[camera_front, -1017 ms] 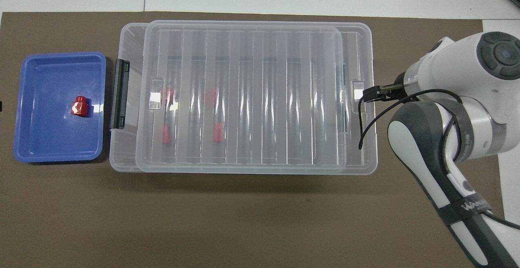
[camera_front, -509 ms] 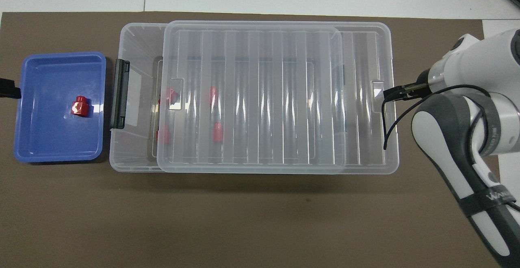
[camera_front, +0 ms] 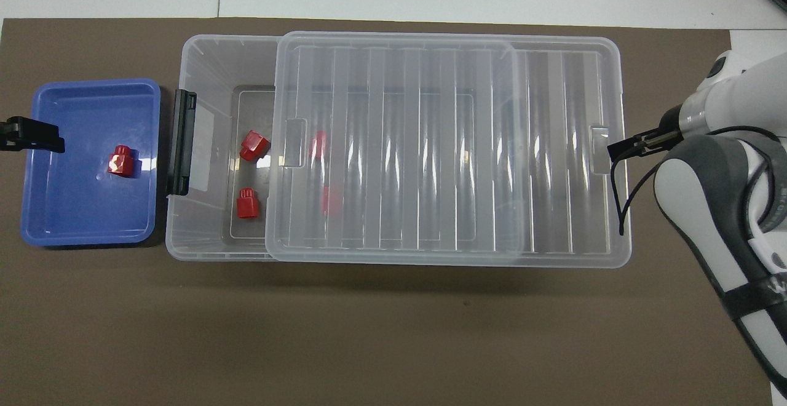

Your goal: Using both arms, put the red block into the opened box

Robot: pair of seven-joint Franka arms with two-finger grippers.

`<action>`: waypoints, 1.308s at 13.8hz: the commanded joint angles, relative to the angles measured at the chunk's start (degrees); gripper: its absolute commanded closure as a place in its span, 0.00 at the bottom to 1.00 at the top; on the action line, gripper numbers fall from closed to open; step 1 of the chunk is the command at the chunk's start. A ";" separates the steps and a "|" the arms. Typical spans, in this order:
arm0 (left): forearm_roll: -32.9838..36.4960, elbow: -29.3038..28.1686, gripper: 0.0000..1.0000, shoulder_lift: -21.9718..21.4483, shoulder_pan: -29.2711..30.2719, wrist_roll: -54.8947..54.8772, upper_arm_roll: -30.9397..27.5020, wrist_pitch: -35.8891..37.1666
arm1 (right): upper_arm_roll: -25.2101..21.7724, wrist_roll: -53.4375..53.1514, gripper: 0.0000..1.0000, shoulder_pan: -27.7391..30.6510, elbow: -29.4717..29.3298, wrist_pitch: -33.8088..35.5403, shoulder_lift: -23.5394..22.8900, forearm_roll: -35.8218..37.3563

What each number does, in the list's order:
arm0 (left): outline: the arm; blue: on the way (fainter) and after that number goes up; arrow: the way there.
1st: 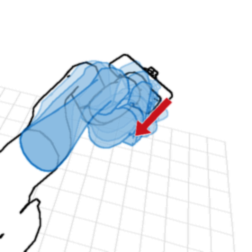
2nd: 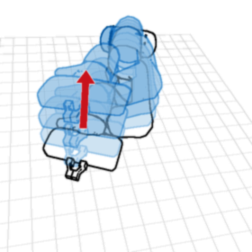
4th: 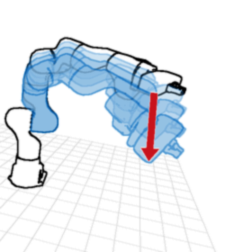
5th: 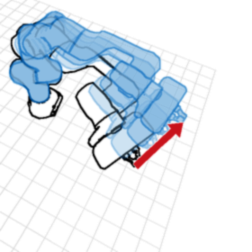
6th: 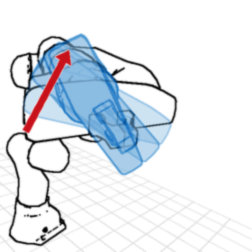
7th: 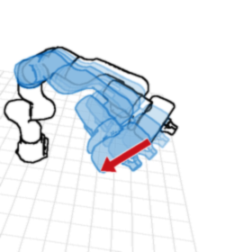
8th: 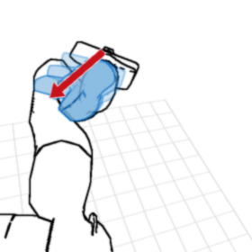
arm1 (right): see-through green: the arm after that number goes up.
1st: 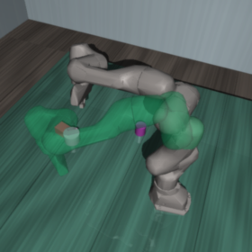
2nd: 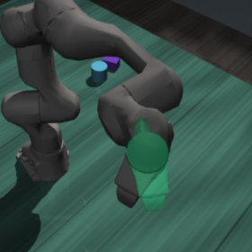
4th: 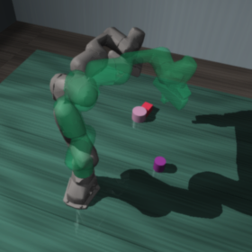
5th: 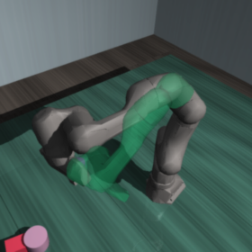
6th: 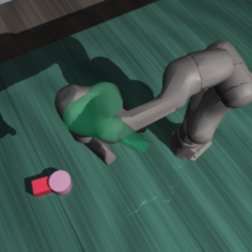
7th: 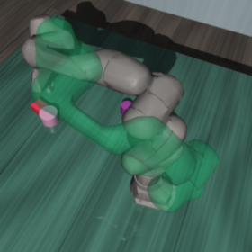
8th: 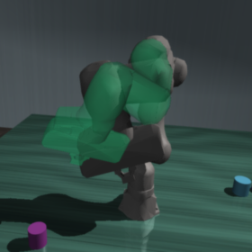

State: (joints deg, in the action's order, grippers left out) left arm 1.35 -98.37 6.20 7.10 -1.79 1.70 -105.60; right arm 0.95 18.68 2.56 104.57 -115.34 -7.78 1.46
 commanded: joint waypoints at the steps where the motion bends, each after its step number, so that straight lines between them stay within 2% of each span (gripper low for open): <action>1: 0.58 -2.52 0.00 1.08 -0.42 -0.23 -0.29 -2.94 | 0.45 5.56 0.00 1.91 0.02 1.60 0.31 0.30; 3: 0.58 -4.89 0.00 2.31 0.28 -2.76 -0.38 -7.14 | 0.45 8.99 0.00 3.06 0.02 1.69 0.31 0.30; 6: 0.75 -4.64 0.00 3.90 0.28 -7.42 -0.38 -8.82 | 0.45 13.38 0.00 4.38 0.02 1.78 0.40 0.30; 10: 0.41 -3.15 0.00 11.09 2.64 -11.03 -0.29 -14.89 | 0.54 15.86 0.00 5.61 -0.07 2.40 0.40 0.30; 17: -1.71 -5.16 0.00 13.13 2.39 -10.78 -0.38 -20.08 | 0.45 14.90 0.00 5.35 -0.07 3.80 2.24 0.04; 18: -1.71 -6.99 0.00 13.04 2.30 -10.86 -0.38 -21.91 | 0.54 13.06 0.00 5.26 -0.16 4.93 3.03 -0.31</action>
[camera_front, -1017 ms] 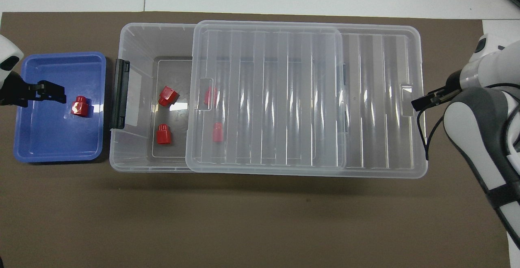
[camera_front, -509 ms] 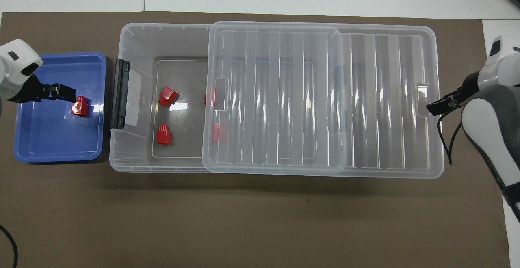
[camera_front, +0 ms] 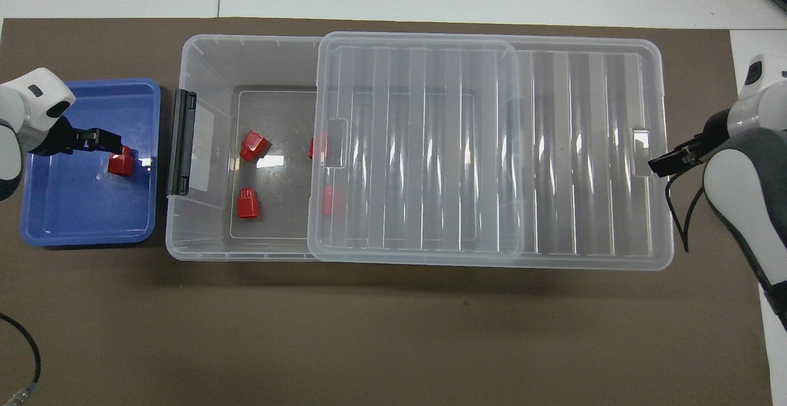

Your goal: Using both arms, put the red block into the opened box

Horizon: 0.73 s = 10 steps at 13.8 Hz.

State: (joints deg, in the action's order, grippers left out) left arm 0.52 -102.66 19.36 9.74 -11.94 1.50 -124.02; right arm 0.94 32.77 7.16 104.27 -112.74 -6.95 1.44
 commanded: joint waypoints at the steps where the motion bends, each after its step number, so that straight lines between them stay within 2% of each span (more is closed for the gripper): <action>1: -0.87 -4.37 0.00 -0.37 -0.25 -0.98 -0.18 -5.77 | 0.55 -4.00 0.00 0.22 0.32 3.40 3.16 -0.30; 6: -0.87 -7.02 0.00 -0.46 0.19 -1.95 -0.27 -8.95 | 0.64 -20.25 0.00 -2.41 1.37 7.45 7.47 -0.38; 10: -0.87 -9.92 0.00 -0.81 0.28 -1.95 -0.27 -12.55 | 0.64 -35.02 0.00 -7.15 0.94 7.63 8.00 -0.38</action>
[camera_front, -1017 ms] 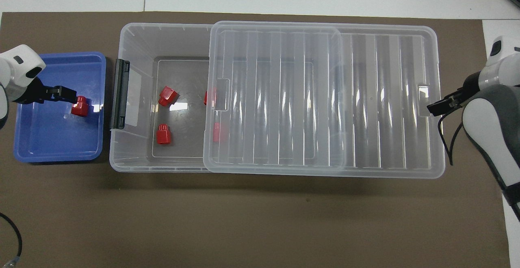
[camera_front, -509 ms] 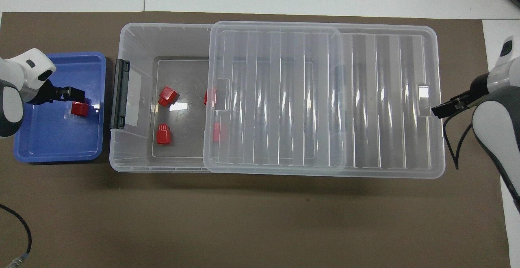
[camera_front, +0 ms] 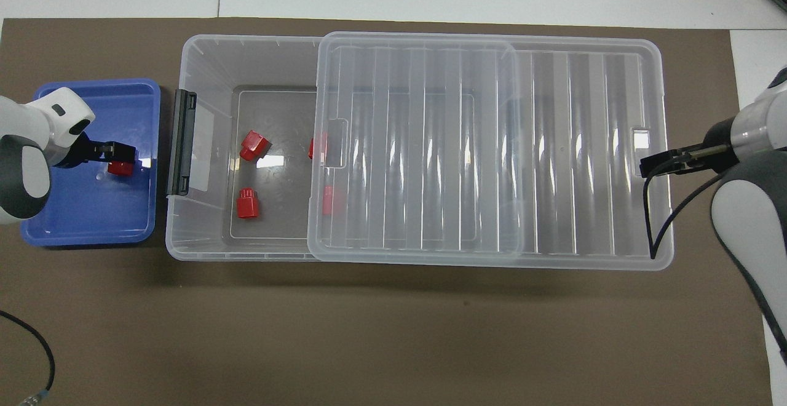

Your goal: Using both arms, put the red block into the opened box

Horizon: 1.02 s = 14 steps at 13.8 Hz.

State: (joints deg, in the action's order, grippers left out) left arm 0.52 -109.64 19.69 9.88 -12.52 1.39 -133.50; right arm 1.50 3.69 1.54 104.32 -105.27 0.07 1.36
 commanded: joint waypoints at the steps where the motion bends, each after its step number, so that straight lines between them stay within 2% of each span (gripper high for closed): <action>1: -0.87 -3.30 0.01 -1.15 0.05 -1.36 -0.16 -3.43 | 0.08 -9.37 0.00 -2.41 0.36 0.06 0.99 -0.31; 5: -0.87 -3.74 0.04 -1.15 -0.04 -1.36 -0.16 -4.14 | 0.08 -16.52 0.00 -3.74 -1.04 0.41 3.44 -0.40; 9: -0.87 -4.44 0.07 -1.15 -0.21 -1.28 -0.16 -5.19 | -0.27 -16.53 0.00 -2.86 -9.13 7.88 2.75 -0.40; 11: -0.87 -6.80 0.08 -1.23 -0.47 -0.92 -0.16 -8.87 | -0.54 -16.52 0.00 -2.60 -12.72 10.77 2.49 -0.31; 14: -0.87 -7.34 0.19 -1.23 -0.39 -0.92 -0.16 -9.50 | -0.71 -16.44 0.00 -2.16 -15.46 12.89 1.34 -0.31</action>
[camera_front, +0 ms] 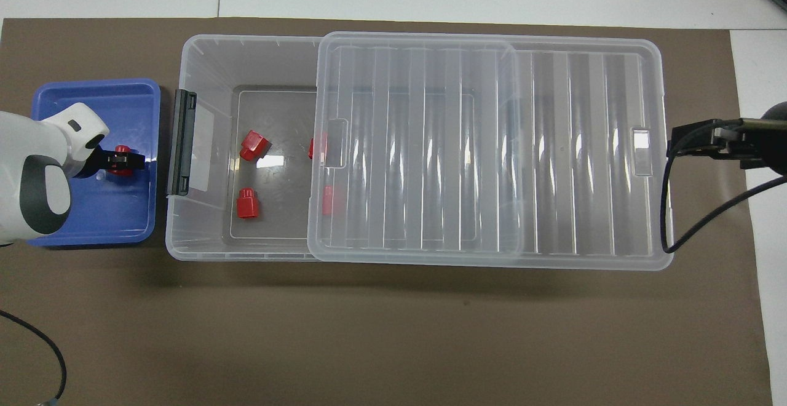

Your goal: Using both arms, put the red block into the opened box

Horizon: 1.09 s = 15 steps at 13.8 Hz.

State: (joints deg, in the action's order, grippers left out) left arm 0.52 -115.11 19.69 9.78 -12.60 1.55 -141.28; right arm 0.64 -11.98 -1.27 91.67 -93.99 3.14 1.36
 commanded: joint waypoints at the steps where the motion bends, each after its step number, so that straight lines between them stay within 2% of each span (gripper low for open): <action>1: -0.87 -1.87 0.25 -1.15 -0.29 -0.85 -0.32 -1.63 | 0.15 -0.68 0.00 1.18 -2.81 2.49 -1.64 -0.40; 4: -0.87 -1.61 0.48 -1.15 -0.21 -1.03 -0.32 -1.10 | 0.32 -0.59 0.00 1.97 -6.75 5.13 -4.18 0.22; 8: -0.87 -1.08 0.78 -1.15 -0.20 -1.20 -0.32 -0.05 | 0.24 -0.15 0.00 1.62 -4.31 5.92 -3.23 0.74; 11: -0.78 2.59 0.80 -0.88 -0.03 -1.20 -0.32 5.81 | 0.24 -0.41 0.00 1.71 -3.87 5.83 -3.05 0.48; 15: -0.87 14.44 0.81 -0.88 -0.47 -1.03 -0.32 22.06 | 0.24 -0.15 0.00 1.62 -3.95 5.66 -2.52 -0.40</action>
State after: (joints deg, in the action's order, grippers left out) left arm 0.32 -106.93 18.84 9.78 -12.63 1.57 -127.00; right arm 0.67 -11.98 0.26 87.88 -88.82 0.18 1.43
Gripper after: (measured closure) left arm 0.652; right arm 0.000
